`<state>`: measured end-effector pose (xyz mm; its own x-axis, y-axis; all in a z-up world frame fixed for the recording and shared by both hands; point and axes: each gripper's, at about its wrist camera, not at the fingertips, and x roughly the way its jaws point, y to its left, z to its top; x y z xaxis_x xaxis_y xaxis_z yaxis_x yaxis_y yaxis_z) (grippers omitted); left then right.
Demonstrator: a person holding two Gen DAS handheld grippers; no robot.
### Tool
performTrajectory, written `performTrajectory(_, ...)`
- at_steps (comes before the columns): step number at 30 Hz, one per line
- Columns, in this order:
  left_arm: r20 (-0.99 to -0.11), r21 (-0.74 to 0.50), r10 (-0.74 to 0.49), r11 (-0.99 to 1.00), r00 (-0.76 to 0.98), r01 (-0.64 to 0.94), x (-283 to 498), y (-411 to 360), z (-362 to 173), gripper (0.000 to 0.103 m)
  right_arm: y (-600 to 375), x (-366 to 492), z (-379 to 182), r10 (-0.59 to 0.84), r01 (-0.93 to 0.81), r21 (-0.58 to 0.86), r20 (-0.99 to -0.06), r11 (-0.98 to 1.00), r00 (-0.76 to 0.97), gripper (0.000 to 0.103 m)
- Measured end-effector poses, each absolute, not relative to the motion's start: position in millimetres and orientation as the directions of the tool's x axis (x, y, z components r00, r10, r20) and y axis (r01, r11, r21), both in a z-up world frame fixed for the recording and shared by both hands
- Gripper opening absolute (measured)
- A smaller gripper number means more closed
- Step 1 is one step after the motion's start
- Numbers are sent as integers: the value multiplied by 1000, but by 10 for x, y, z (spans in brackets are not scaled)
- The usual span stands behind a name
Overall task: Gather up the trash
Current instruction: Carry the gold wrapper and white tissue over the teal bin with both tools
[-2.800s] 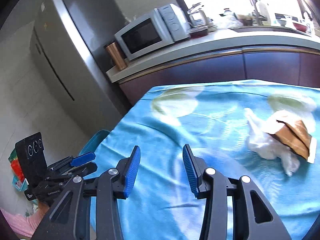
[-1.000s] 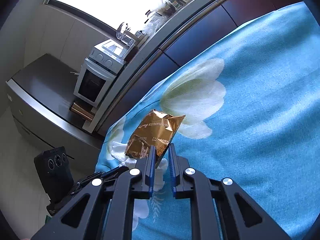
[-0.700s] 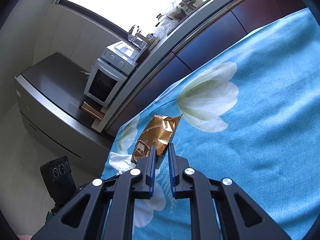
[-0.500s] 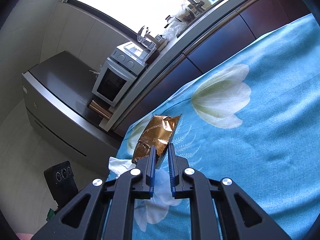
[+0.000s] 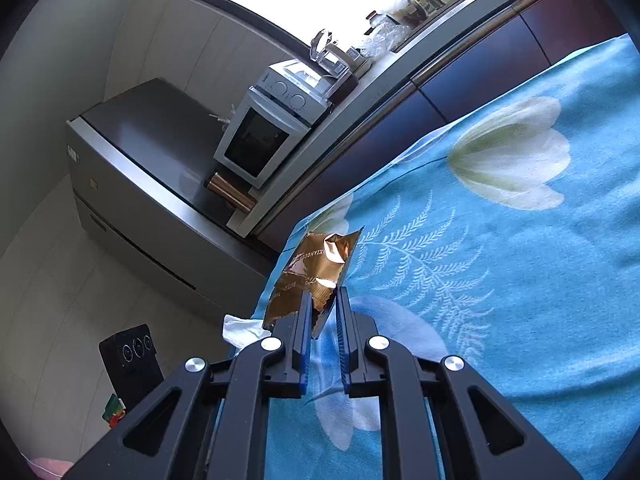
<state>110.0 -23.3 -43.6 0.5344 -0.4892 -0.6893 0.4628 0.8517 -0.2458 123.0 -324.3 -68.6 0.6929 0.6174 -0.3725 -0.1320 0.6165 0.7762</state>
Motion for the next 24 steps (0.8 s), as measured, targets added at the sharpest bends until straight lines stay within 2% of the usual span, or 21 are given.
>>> performTrajectory(24, -681, -218, -401, 910, 612, 353, 785, 546, -353, 7, -2435, 1416, -586, 726, -247, 786, -335, 567, 600, 10)
